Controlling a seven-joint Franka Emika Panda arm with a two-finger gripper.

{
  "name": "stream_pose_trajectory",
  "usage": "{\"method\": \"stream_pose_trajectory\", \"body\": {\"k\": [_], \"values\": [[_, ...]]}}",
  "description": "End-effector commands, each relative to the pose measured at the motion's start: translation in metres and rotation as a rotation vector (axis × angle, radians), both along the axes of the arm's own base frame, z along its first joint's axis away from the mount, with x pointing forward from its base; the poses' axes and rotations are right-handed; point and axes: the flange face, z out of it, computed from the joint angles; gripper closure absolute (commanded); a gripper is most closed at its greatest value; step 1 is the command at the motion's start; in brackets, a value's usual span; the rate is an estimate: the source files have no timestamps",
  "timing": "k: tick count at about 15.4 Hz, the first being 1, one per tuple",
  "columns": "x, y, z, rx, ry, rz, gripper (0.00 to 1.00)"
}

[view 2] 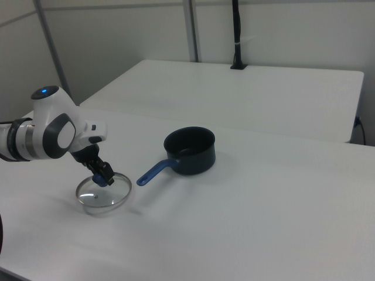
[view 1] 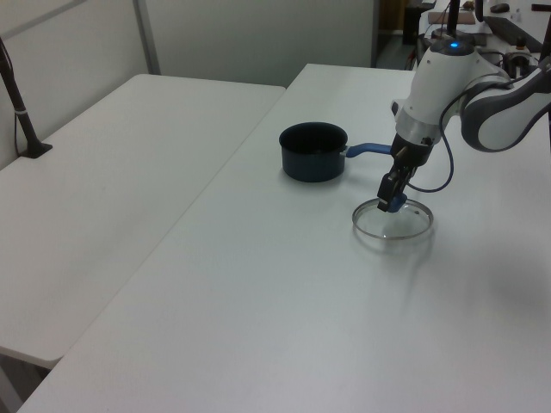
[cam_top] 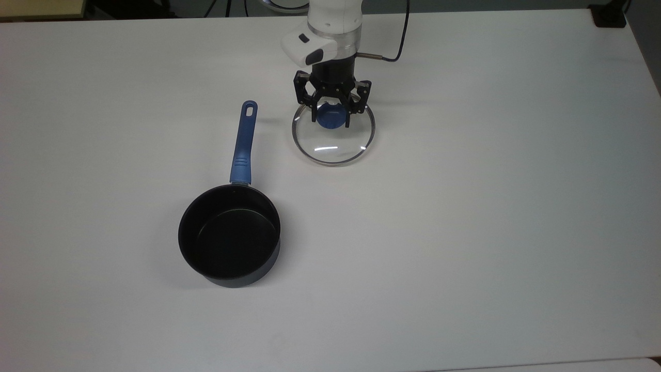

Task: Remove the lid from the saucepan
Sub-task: 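Lower the held lid flat onto the table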

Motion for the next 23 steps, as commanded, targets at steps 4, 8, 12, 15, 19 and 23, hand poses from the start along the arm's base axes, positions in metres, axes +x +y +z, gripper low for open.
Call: {"method": "stream_pose_trajectory", "body": {"k": [4, 8, 12, 15, 19, 23], "values": [[0.022, 0.003, -0.010, 0.008, 0.001, -0.025, 0.43], [0.023, 0.003, -0.016, -0.001, 0.009, -0.015, 0.42], [0.029, 0.005, -0.024, -0.014, 0.021, -0.001, 0.38], [0.029, 0.005, -0.026, -0.019, 0.025, 0.013, 0.24], [0.034, 0.004, -0.018, -0.018, 0.016, 0.012, 0.13], [0.035, -0.002, -0.004, -0.014, 0.013, -0.010, 0.00]]}}
